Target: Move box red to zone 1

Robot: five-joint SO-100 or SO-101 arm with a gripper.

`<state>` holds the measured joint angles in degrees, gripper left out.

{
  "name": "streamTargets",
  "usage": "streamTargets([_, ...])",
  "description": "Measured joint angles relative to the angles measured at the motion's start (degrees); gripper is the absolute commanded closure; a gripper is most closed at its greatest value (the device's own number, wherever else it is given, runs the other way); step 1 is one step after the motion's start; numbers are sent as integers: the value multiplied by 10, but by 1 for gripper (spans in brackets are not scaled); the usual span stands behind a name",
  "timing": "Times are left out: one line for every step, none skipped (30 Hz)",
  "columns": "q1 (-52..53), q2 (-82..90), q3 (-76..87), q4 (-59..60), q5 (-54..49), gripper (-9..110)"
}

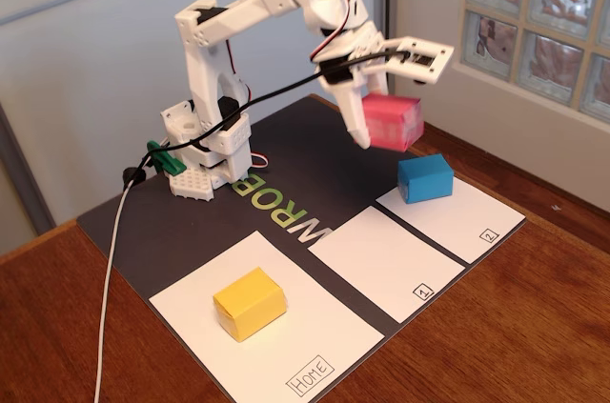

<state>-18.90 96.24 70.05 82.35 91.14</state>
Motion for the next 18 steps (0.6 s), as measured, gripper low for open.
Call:
streamTargets([6, 11, 32, -18, -2, 102])
streamTargets([12, 22, 62, -35, -4, 102])
streamTargets([22, 31, 91, -55, -5, 102])
streamTargets([30, 40, 122, -75, -7, 102])
streamTargets([35, 45, 152, -92, -7, 102])
streamTargets([39, 47, 178, -110, -7, 102])
streamTargets([40, 47, 202, -129, -7, 102])
streamTargets([43, 47, 227, -148, -7, 102])
streamTargets([47, 47, 249, -167, -1, 102])
streamTargets([50, 47, 269, -186, 8, 102])
streamTargets([54, 47, 284, -201, 19, 102])
streamTargets([54, 46, 296, -214, 29, 102])
streamTargets([54, 45, 302, -221, 34, 102])
streamTargets([54, 40, 312, -235, 47, 102])
streamTargets([54, 25, 318, -250, 64, 102])
streamTargets([54, 4, 320, -261, 75, 102])
streamTargets([54, -11, 322, -272, 86, 102])
streamTargets([54, -20, 323, -281, 94, 102])
